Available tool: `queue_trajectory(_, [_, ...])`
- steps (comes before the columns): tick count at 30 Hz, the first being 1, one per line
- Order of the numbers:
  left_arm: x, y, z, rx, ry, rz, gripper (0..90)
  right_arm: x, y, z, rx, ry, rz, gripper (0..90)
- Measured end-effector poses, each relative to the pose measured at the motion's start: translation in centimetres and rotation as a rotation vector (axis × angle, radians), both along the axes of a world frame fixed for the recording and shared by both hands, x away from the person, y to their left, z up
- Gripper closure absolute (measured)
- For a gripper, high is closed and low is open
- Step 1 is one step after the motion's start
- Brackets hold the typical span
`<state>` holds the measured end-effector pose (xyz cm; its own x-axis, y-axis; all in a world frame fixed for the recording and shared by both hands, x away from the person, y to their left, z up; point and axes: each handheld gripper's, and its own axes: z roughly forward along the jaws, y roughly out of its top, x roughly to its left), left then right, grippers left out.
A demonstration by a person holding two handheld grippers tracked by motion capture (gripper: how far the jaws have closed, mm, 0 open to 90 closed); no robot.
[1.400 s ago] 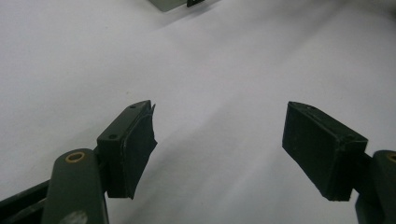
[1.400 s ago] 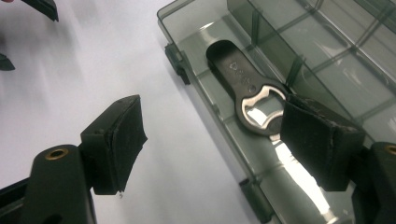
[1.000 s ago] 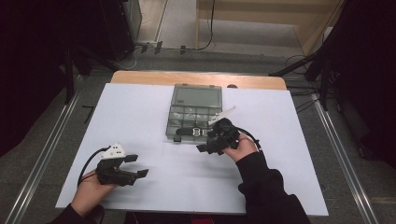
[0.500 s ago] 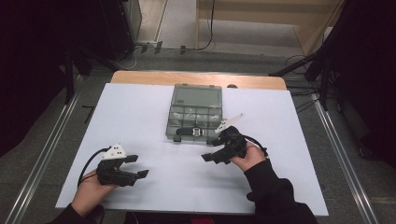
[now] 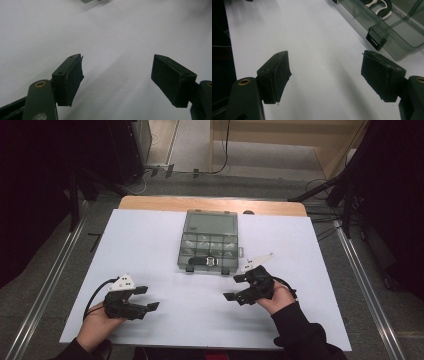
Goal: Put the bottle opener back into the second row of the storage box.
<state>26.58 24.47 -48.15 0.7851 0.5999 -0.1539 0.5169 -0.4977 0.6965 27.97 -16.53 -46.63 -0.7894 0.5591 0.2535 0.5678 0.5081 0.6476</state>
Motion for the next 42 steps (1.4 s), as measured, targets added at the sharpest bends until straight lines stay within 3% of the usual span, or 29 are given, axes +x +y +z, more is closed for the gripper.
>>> queue_trajectory(6, [0.0,0.0,0.0,0.001,0.002,-0.001,24.9,-0.8,-0.7,-0.4,0.009,0.018,-0.024,25.4])
queue_trajectory(18, [0.0,0.0,0.0,0.003,0.002,0.0,24.9,-2.6,-3.0,-1.7,-0.01,-0.023,-0.046,25.2])
queue_trajectory(42, [0.0,0.0,-0.1,0.008,0.004,0.0,24.9,-5.2,-7.8,-2.4,0.006,-0.032,-0.162,24.4])
